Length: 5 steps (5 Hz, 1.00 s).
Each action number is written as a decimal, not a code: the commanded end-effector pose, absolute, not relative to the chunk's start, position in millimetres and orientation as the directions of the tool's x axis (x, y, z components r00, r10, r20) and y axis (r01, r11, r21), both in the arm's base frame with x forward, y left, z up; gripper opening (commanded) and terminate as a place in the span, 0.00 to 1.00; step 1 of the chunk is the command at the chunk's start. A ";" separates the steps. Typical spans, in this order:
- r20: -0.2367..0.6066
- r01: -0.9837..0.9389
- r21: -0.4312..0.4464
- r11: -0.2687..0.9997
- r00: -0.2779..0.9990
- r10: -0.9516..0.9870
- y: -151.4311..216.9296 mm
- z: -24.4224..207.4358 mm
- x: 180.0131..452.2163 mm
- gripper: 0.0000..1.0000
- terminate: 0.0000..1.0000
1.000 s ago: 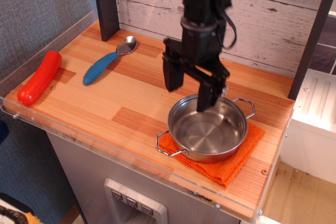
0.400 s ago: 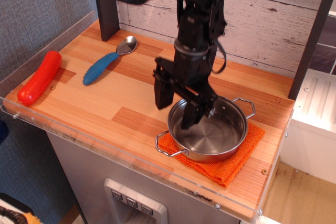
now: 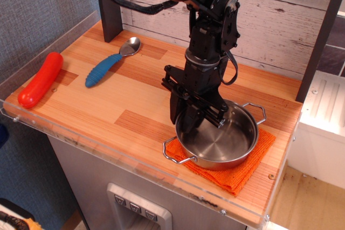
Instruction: Move pot to just right of blue spoon
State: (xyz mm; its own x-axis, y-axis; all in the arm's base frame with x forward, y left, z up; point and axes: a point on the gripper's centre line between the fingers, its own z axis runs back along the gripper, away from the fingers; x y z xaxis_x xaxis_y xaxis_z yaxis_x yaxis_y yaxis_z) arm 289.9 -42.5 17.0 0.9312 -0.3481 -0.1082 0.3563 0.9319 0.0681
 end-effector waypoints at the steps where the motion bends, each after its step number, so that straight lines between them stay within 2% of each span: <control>1: -0.034 0.364 0.060 0.930 0.932 -0.362 -48.5 39.9 292.1 0.00 0.00; 2: 0.068 0.309 -0.001 0.951 0.949 -0.308 -39.1 70.3 299.3 0.00 0.00; 3: 0.117 0.209 -0.045 0.977 0.972 -0.203 -8.1 83.9 312.5 0.00 0.00; 4: 0.073 0.090 -0.045 0.995 0.994 -0.087 37.5 73.0 335.9 0.00 0.00; 5: 0.018 0.009 -0.049 0.999 1.000 -0.008 73.2 50.2 355.0 0.00 0.00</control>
